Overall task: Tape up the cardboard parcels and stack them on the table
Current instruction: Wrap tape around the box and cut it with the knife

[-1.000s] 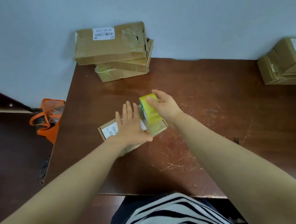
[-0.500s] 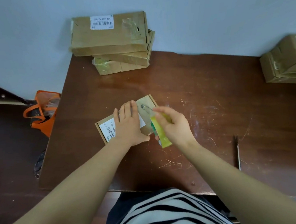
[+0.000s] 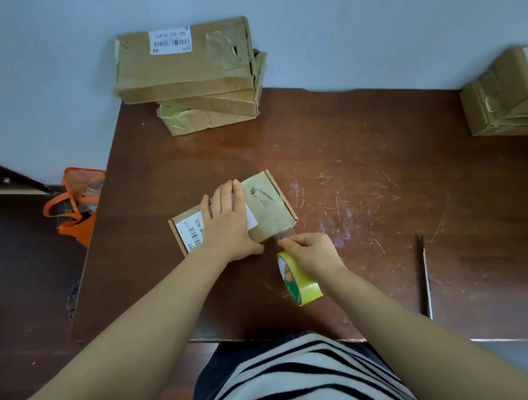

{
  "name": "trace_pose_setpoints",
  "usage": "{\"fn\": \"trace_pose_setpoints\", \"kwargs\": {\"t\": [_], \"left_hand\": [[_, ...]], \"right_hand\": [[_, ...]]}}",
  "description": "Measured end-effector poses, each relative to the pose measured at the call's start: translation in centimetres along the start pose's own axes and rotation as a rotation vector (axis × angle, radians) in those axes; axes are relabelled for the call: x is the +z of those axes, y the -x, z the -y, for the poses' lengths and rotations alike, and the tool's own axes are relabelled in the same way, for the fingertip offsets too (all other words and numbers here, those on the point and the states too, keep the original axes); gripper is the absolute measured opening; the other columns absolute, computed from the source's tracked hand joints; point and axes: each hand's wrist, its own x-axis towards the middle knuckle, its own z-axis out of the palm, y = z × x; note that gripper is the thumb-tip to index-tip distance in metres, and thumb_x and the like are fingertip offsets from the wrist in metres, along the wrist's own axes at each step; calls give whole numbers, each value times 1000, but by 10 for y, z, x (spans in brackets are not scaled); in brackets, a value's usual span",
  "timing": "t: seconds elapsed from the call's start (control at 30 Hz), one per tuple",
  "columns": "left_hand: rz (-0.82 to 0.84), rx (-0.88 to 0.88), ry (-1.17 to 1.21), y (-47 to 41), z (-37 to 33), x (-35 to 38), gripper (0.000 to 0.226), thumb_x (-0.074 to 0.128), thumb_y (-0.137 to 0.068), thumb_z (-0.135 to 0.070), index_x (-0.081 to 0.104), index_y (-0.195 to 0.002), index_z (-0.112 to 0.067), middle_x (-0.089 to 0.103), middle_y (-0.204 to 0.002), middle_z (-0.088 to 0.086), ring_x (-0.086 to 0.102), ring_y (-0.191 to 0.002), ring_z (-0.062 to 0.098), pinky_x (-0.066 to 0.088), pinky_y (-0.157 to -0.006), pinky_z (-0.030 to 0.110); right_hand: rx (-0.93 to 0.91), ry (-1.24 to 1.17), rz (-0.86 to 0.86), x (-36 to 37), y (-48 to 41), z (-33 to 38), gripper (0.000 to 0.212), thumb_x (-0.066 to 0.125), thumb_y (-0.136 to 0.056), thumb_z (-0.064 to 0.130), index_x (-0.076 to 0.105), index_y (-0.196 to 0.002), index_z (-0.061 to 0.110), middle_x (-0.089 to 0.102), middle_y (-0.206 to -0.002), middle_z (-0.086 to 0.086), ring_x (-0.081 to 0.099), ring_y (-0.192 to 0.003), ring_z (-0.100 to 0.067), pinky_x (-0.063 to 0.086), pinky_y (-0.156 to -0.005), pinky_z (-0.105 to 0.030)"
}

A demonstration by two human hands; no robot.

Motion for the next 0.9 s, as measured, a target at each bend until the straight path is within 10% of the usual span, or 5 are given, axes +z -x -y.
{"fn": "trace_pose_setpoints", "kwargs": {"t": [0.17, 0.33, 0.9], "left_hand": [[182, -21, 130, -6, 3, -13, 125, 54, -65, -71, -17, -148, -11, -24, -156, 6, -26, -143, 21, -20, -111, 49], [-231, -83, 266, -37, -47, -19, 78, 15, -94, -58, -5, -151, -8, -10, -159, 10, -12, -146, 20, -17, -113, 37], [-117, 191, -26, -40, -52, 12, 89, 0, -87, -66, 0, -150, -3, -5, -159, 14, -7, -147, 23, -13, -116, 32]], "right_hand": [[91, -32, 63, 0, -18, 17, 15, 58, -93, 9, 64, -95, -5, 60, -52, -13, 58, -36, -20, 54, -46, -29], [152, -65, 118, -2, -27, 24, 17, 47, -97, 5, 58, -101, -7, 58, -53, -16, 57, -37, -24, 53, -43, -31], [166, -176, 253, -12, -31, 21, 18, 43, -91, 1, 54, -106, -3, 60, -55, -17, 60, -46, -29, 52, -51, -33]]}}
